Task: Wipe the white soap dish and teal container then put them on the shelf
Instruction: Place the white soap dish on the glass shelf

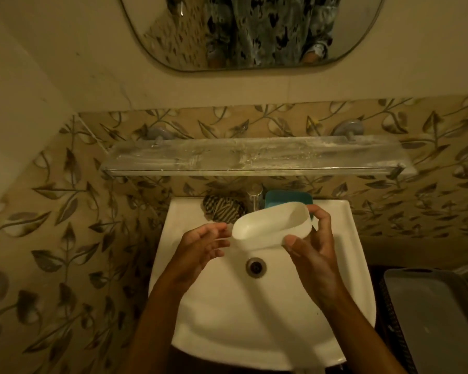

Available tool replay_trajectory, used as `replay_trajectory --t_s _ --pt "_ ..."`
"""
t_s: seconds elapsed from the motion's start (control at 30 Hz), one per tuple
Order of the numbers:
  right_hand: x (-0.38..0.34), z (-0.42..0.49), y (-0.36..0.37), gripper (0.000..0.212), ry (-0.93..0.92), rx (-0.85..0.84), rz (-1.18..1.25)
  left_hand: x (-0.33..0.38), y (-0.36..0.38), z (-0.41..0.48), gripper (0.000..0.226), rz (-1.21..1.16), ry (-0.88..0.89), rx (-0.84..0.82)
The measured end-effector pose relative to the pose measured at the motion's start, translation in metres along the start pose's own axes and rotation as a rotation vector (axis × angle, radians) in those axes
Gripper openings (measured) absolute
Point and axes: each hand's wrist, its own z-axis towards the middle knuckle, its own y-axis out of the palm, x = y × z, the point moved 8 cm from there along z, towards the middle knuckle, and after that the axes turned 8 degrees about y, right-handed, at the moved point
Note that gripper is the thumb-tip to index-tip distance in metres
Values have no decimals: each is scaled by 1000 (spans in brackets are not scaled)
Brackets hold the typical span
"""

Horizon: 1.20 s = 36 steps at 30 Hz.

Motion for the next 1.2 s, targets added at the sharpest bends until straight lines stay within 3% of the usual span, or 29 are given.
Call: replay_trajectory --t_s 0.13,0.27,0.4,0.57,1.03,1.2 --pt "-40 12 37 69 -137 -36 -114 71 21 -23 32 35 261 -80" --pt "-76 31 71 74 -255 -11 -371 133 9 -19 46 106 485 41" --pt "-107 60 90 68 -423 76 -745 173 -8 -1 39 392 593 218" --pt "-113 102 100 59 -428 95 -955 189 -27 31 58 606 570 351" --pt "-95 118 92 56 -244 79 -1193 176 -22 43 42 1067 511 394" --pt "-95 111 97 53 -233 68 -1212 175 -23 42 45 1082 482 404"
